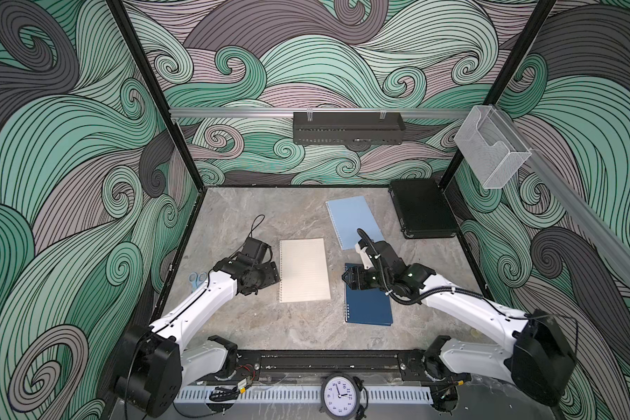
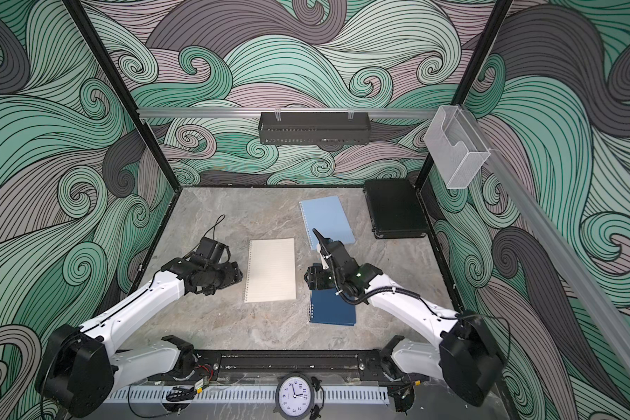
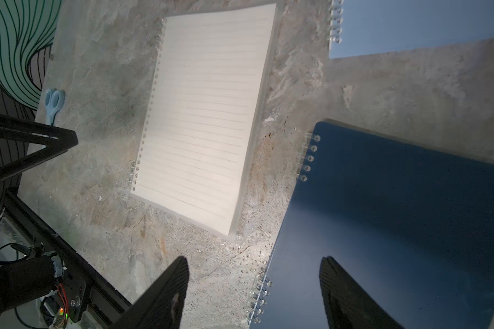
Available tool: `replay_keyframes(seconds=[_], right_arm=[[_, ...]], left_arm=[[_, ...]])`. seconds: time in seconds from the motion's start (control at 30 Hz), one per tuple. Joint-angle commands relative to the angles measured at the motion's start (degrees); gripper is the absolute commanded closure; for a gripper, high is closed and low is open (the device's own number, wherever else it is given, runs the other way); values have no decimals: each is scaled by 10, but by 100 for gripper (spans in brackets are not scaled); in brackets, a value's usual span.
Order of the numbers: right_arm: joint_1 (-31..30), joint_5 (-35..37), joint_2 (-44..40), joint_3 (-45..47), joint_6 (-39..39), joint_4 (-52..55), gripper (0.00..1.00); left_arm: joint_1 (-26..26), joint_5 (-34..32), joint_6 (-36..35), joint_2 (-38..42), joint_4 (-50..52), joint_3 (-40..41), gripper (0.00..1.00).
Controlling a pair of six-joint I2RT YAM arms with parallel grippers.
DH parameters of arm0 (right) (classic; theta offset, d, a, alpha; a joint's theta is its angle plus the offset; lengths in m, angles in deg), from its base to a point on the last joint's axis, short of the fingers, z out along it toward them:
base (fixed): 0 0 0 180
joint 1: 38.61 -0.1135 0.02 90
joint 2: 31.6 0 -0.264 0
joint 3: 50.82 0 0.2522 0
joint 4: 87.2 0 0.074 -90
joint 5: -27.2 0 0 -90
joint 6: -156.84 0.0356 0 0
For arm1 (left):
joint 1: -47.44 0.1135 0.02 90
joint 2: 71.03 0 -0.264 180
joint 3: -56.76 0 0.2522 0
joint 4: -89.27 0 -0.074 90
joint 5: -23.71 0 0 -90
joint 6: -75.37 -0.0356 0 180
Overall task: Tear off pages from different notebooks
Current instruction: Move the notebook to the center of the board.
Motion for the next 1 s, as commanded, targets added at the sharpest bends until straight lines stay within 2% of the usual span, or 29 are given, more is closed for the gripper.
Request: replay_keyframes(seconds=[0.0,0.07,0.23,0.33,0.5,0.67,0.97], right_arm=[[-7,-24,40,-32,26,-43,28],[-7,-36,70,-45,28,-53,29],[-7,-65,141,-80,26,-66,34],[-7,-78,173,-97,24,-66,32],[-7,-81,211,-112,24,-59,30],[-7,-88,234,-105,30,-61,30],[-7,-100,221,-54,43,-59,29]], left_arm=[[-5,24,3,-15,-29,-1,19],[-4,34,0,-27,-40,-2,20],[-5,43,-5,-63,-53,-9,30],[-6,48,-6,-86,-58,-17,36],[-7,59,-5,-121,-85,-16,40],[-12,66,-3,-138,-96,-14,42],[-22,69,-3,-144,-98,-16,44]])
